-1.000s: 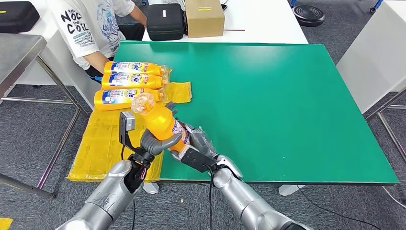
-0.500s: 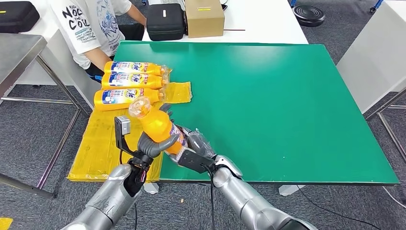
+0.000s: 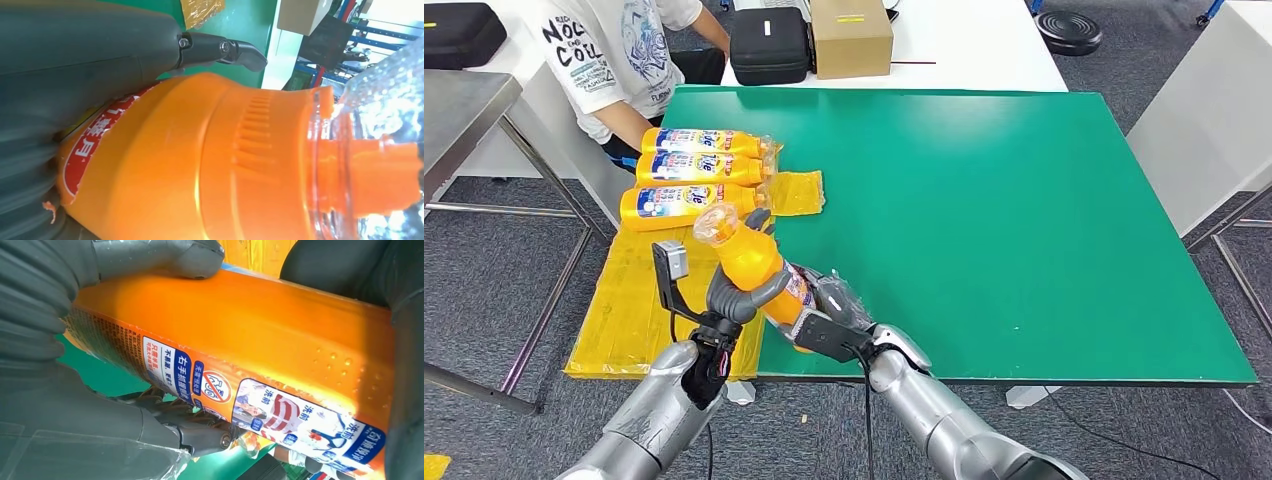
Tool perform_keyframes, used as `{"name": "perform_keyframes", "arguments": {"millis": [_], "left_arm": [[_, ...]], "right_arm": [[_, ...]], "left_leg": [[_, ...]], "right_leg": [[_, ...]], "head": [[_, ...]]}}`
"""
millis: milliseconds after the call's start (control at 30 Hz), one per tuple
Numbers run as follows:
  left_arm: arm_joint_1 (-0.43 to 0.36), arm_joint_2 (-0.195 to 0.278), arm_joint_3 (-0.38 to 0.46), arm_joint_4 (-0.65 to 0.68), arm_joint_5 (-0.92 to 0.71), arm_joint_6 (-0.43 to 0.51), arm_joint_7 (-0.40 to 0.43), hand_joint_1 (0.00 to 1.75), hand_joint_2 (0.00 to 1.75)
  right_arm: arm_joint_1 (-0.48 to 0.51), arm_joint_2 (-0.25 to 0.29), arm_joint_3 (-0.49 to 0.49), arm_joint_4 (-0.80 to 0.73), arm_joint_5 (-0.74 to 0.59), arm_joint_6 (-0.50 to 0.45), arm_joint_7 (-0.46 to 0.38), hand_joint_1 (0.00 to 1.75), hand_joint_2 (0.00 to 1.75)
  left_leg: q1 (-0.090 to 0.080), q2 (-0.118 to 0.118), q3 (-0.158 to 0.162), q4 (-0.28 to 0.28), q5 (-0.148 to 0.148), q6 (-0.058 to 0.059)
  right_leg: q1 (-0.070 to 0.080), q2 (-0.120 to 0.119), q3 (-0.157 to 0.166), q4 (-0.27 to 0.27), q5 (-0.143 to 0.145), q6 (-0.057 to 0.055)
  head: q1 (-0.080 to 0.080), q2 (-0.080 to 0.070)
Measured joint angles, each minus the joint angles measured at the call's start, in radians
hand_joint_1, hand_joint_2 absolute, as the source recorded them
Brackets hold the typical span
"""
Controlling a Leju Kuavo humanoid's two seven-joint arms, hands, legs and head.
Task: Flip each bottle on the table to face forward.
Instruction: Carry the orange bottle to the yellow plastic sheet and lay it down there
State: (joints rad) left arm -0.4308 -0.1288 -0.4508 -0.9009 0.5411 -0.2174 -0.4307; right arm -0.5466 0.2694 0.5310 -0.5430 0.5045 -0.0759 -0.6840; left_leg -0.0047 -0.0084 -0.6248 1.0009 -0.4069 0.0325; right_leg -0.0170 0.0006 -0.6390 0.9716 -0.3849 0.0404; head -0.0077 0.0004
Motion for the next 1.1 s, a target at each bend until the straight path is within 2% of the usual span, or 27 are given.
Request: {"name": "perform_keyframes", "arguments": {"millis": [100, 133, 233, 267, 700, 1100], "left_arm": [[0.002, 0.000, 0.000, -0.003, -0.001, -0.002, -0.001, 0.00, 1.75], [0.002, 0.000, 0.000, -0.003, -0.003, -0.004, -0.002, 0.29, 1.75], [0.003, 0.000, 0.000, -0.004, -0.010, -0.014, -0.008, 1.60, 1.75], [0.003, 0.000, 0.000, -0.005, -0.013, -0.017, -0.012, 1.75, 1.75], [0.016, 0.001, 0.002, -0.027, -0.063, -0.030, -0.080, 1.75, 1.75], [0.024, 0.006, 0.005, -0.037, -0.079, -0.028, -0.090, 1.75, 1.75]], "right_arm": [[-0.002, 0.001, 0.000, 0.002, 0.007, 0.002, 0.000, 1.75, 1.75], [-0.003, 0.001, -0.001, 0.002, 0.010, 0.003, 0.000, 1.75, 1.75], [-0.006, 0.001, -0.001, 0.004, 0.013, 0.004, 0.000, 1.75, 1.75], [-0.007, 0.001, -0.001, 0.005, 0.015, 0.004, 0.000, 1.75, 1.75], [-0.019, 0.006, -0.005, 0.015, 0.034, 0.007, -0.011, 1.75, 1.75], [-0.020, 0.009, -0.006, 0.019, 0.038, 0.016, -0.013, 1.75, 1.75]], "left_leg": [[0.000, 0.000, 0.000, 0.000, 0.000, 0.000], [0.000, 0.000, 0.000, 0.000, 0.000, 0.000], [0.000, 0.000, 0.000, 0.000, 0.000, 0.000], [0.000, 0.000, 0.000, 0.000, 0.000, 0.000], [0.000, 0.000, 0.000, 0.000, 0.000, 0.000], [0.000, 0.000, 0.000, 0.000, 0.000, 0.000]], "right_leg": [[0.000, 0.000, 0.000, 0.000, 0.000, 0.000], [0.000, 0.000, 0.000, 0.000, 0.000, 0.000], [0.000, 0.000, 0.000, 0.000, 0.000, 0.000], [0.000, 0.000, 0.000, 0.000, 0.000, 0.000], [0.000, 0.000, 0.000, 0.000, 0.000, 0.000], [0.000, 0.000, 0.000, 0.000, 0.000, 0.000]], "head": [[0.000, 0.000], [0.000, 0.000], [0.000, 0.000], [0.000, 0.000], [0.000, 0.000], [0.000, 0.000]]}}
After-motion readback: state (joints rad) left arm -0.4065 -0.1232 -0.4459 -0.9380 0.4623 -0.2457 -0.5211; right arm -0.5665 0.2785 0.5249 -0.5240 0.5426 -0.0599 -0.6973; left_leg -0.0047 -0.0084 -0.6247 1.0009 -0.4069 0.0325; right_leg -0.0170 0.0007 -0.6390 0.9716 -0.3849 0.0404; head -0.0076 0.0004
